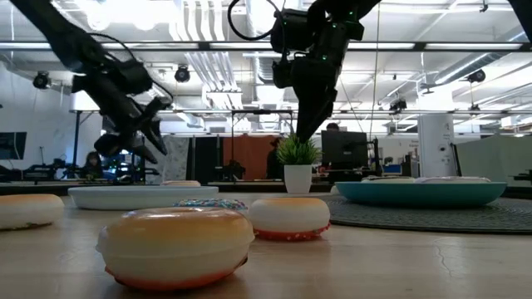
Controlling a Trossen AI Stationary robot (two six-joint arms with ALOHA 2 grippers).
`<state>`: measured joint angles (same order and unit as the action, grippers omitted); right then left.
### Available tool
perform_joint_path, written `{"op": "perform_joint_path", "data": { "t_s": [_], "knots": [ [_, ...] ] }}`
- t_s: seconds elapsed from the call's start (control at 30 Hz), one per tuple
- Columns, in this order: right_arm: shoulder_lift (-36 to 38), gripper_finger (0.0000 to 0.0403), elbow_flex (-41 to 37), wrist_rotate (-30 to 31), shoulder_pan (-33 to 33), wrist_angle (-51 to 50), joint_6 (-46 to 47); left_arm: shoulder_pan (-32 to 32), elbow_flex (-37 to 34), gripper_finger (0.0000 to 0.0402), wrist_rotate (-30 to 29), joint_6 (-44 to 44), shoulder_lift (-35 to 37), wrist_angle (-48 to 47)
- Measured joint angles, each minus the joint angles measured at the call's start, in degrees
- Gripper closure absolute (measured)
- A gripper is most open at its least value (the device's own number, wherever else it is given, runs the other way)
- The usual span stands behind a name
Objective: Pick & Place donuts
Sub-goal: Put the large pink donut on the green plate
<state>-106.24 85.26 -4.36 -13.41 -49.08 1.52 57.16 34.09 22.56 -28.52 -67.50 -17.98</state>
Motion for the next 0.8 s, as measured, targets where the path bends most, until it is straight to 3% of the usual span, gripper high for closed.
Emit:
{"op": "perform_joint_path", "data": {
  "t_s": [0.17, 0.43, 0.8],
  "knots": [
    [0.0, 0.0179, -0.4, 0.0, 0.0, 0.0, -0.2, -1.0, 5.5, 0.0275, -2.3, 7.0, -6.5, -1.5],
    [0.0, 0.0179, -1.4, 0.0, 0.0, 0.4, -0.2, -1.6, 12.2, 0.0214, -4.7, 10.6, -16.1, -7.0],
    [0.0, 0.0179, -1.8, 0.0, -0.4, 1.5, 0.0, -7.5, 13.3, 0.0209, -10.7, 12.5, -21.8, -7.3]
  ]
}}
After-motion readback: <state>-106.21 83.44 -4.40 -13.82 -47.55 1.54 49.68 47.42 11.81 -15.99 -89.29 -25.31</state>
